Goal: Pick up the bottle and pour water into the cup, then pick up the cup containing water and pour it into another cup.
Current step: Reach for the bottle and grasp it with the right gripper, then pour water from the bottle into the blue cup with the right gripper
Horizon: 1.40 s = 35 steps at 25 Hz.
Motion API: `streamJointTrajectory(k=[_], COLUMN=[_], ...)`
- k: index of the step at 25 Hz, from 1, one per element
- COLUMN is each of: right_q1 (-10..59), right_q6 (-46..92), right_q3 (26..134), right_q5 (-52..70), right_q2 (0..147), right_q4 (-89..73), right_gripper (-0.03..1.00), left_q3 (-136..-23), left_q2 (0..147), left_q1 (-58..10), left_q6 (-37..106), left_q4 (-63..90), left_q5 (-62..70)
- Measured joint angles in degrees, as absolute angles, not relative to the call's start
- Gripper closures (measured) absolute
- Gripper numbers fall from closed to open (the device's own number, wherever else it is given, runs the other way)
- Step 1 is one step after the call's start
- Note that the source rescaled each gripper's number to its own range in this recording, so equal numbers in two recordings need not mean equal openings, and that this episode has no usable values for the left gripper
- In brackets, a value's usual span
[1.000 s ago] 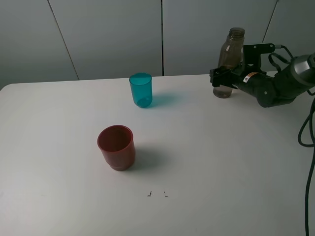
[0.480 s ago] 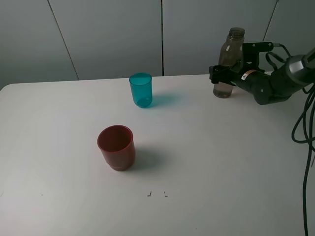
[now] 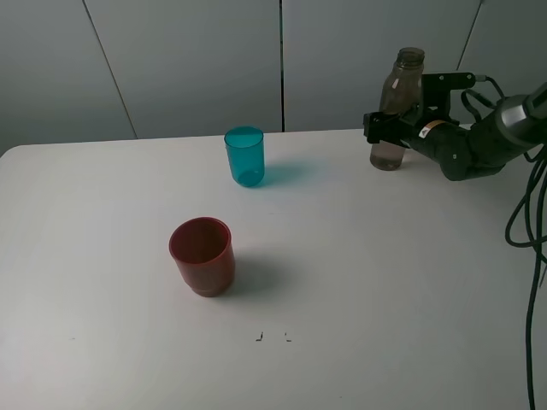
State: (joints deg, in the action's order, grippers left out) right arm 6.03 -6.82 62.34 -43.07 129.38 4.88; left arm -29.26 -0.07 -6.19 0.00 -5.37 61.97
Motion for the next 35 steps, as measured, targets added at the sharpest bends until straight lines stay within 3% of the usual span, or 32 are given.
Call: streamJointTrajectory(k=[1, 2, 3, 4, 20, 35], right_q1=[6.03, 6.03, 6.03, 6.03, 5.92, 14.92], right_q6=[-6.82, -6.82, -6.82, -6.82, -6.82, -2.65], right_q3=[62.34, 62.34, 62.34, 62.34, 62.34, 65.86], right_q5=[-43.07, -43.07, -43.07, -43.07, -40.24, -35.7], right_q2=[129.38, 129.38, 129.38, 129.38, 127.24, 121.42], right_q4=[4.88, 4.88, 4.88, 4.77, 8.49, 11.58], right_gripper=[0.19, 0.43, 0.75, 0.97, 0.94, 0.94], left_q3=[-29.26, -29.26, -29.26, -29.26, -29.26, -29.26], left_q2=[-0.07, -0.07, -0.07, -0.07, -0.07, -0.07], left_q1=[-6.19, -6.19, -6.19, -6.19, -6.19, -6.19], left_q6=[0.0, 0.0, 0.0, 0.0, 0.0, 0.0], left_q4=[-5.37, -5.37, -5.37, -5.37, -5.37, -5.37], left_q5=[61.97, 61.97, 61.97, 61.97, 61.97, 61.97])
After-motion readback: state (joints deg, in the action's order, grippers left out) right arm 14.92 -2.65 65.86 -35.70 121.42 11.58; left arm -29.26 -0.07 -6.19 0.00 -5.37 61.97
